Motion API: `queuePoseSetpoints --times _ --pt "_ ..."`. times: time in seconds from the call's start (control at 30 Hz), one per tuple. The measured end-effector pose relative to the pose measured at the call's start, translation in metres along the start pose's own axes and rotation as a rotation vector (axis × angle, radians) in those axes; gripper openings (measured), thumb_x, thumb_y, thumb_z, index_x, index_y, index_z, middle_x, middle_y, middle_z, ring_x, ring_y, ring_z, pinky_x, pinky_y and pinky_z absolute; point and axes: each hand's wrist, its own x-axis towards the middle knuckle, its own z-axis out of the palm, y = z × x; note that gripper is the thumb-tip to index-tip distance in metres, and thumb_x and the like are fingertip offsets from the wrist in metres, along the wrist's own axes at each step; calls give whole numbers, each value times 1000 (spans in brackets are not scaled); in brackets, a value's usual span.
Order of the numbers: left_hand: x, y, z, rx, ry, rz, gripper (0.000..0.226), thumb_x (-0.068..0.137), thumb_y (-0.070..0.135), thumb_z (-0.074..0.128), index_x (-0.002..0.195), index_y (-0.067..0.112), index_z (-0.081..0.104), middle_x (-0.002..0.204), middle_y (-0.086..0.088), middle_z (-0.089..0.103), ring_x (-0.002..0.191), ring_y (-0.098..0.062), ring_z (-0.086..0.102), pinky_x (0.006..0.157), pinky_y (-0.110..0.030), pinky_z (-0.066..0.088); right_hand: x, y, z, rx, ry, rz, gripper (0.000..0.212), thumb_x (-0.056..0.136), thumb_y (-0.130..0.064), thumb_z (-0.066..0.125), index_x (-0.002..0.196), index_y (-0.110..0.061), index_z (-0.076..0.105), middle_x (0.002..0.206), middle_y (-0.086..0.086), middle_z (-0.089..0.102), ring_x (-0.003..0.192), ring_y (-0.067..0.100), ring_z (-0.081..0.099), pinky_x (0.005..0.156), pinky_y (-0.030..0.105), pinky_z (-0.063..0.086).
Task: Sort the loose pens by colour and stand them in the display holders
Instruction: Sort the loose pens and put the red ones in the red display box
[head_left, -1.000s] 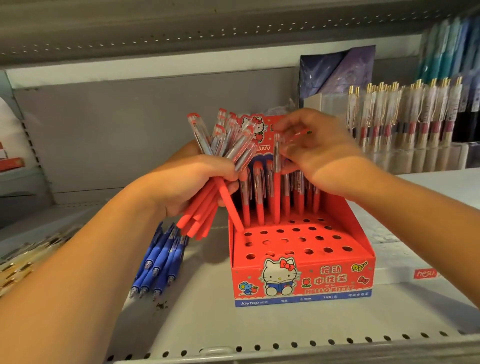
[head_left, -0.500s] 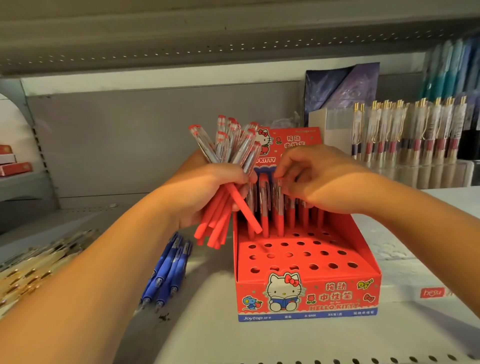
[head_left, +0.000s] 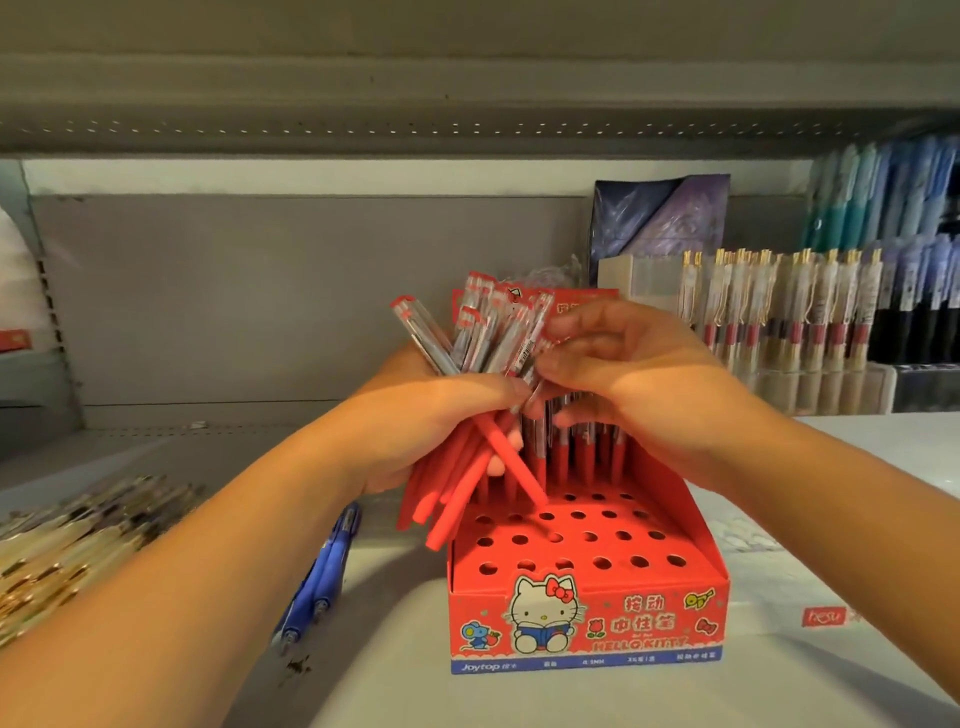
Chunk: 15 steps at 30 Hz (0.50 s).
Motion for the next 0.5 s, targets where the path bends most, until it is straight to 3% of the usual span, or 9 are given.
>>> queuePoseSetpoints --times 0.13,0.23,0.37,0.5 --pt "3 3 -1 -33 89 -7 15 92 10 60 86 -1 67 58 -16 65 40 -22 60 38 -25 48 4 1 -5 121 -13 1 20 84 7 65 98 -6 60 74 9 69 69 27 72 73 41 62" --pt "3 5 -4 -92 83 -42 13 93 8 58 83 2 64 65 -19 70 46 -24 66 41 -31 55 6 0 -7 180 18 -9 20 86 9 61 99 -6 59 75 10 69 66 22 72 64 35 61" --pt "4 3 -12 -25 74 -34 17 92 9 57 78 1 63 71 -25 69 46 -27 65 42 -27 52 9 -2 -9 196 124 -44 19 91 10 55 94 -8 60 69 4 66 65 18 71 57 34 60" --pt "7 1 -16 7 148 29 28 87 4 64 59 8 66 62 -13 66 52 -28 68 44 -31 55 15 -7 -16 190 262 -54 20 93 9 52 90 -10 58 72 6 65 61 18 69 55 35 61"
